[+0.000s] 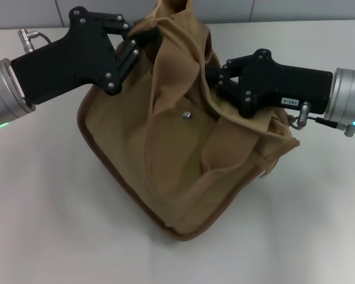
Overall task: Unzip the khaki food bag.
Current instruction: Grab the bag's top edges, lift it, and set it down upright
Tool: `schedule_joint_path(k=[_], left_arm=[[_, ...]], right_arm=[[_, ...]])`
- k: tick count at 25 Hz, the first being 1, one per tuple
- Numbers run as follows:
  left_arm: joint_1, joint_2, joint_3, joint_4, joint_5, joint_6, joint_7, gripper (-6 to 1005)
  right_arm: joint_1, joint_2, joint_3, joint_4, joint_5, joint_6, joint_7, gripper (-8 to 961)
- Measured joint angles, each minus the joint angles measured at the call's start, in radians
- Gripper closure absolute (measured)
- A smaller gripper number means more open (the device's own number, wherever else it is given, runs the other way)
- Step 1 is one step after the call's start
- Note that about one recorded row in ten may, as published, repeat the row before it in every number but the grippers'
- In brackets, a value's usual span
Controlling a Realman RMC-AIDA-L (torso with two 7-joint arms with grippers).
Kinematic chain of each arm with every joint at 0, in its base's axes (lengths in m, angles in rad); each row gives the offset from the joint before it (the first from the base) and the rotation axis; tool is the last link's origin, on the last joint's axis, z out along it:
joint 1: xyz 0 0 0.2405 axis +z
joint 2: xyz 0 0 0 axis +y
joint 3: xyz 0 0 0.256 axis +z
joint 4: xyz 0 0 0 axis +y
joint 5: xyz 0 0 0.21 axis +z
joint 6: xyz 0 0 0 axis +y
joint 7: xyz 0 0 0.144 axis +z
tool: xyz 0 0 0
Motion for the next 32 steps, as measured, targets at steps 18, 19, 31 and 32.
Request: schedule_joint_path(k=[18,19,31,32], left_arm=[[0.0,-0.001,0.0,-0.009,-0.02,-0.009,0.024,910],[0.0,-0.001,0.0,-0.009,-0.025,-0.009,0.024,910],[0.0,-0.001,0.027,-0.014,-0.06,-0.024,0.024,901],[0.0,-0.002,0.033,-0.016,-0.067,-0.029,0.024,901]], right_arm=[[-0.094,-0.007,0.06,-0.083,-0.083,-0.106,0.054,949],[-0.131,-0.005,0.093,-0.125,-0.13,-0.127,0.079,949],[-0.296,-0.004,0.354,-0.165,-0.224,-0.392,0.116,950],[-0.305,-0.004,0.372,-0.161,-0.226,-0.406,0.116,948]])
